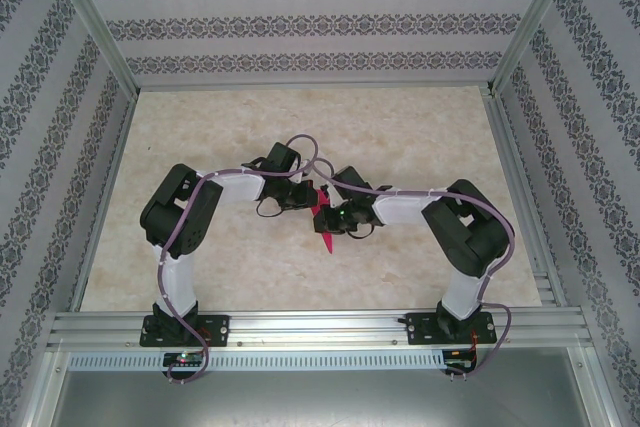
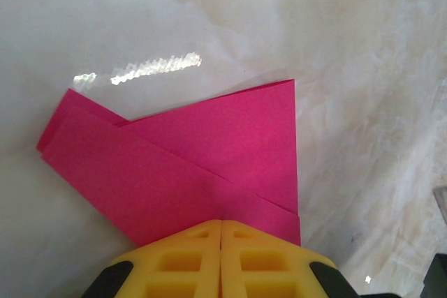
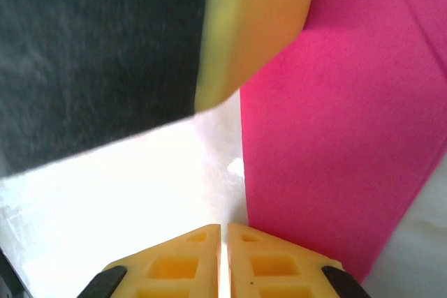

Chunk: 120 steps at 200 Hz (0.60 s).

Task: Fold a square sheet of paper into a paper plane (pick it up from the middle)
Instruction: Fold the wing for the fifth time at the center of the table.

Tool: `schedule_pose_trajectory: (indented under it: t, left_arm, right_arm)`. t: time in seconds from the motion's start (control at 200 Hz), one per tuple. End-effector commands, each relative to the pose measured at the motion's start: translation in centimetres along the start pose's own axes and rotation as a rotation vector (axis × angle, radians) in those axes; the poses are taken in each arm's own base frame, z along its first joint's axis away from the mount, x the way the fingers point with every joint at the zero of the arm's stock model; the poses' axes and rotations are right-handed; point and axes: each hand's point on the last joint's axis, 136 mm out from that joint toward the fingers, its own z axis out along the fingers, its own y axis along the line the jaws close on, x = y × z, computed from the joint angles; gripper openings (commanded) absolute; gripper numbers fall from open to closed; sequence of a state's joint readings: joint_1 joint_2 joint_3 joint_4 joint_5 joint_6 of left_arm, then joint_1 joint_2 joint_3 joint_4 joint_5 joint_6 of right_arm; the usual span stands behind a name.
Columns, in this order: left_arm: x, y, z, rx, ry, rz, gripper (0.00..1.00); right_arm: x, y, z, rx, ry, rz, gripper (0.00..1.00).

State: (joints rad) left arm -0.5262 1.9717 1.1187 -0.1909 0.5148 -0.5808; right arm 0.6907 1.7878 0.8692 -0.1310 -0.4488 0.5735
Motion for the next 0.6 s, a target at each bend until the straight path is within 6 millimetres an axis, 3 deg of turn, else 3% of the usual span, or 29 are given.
schedule_pose_trajectory:
  t: [0.0, 0.23, 0.594]
  left_arm:
    - [2.7, 5.3, 1.1, -0.194, 0.052, -0.096, 0.08]
    - [2.8, 5.6, 1.2, -0.204, 0.052, -0.106, 0.08]
    - [2.7, 5.2, 1.2, -0.192, 0.054, -0.1, 0.08]
  right_arm:
    - [3.9, -0.5, -0.1, 0.023, 0.094, -0.02, 0.12]
    - [7.3, -1.2, -1.0, 0.025, 0.124, -0.006, 0.11]
    - [10.1, -2.4, -1.2, 0.013, 0.144, 0.025, 0.11]
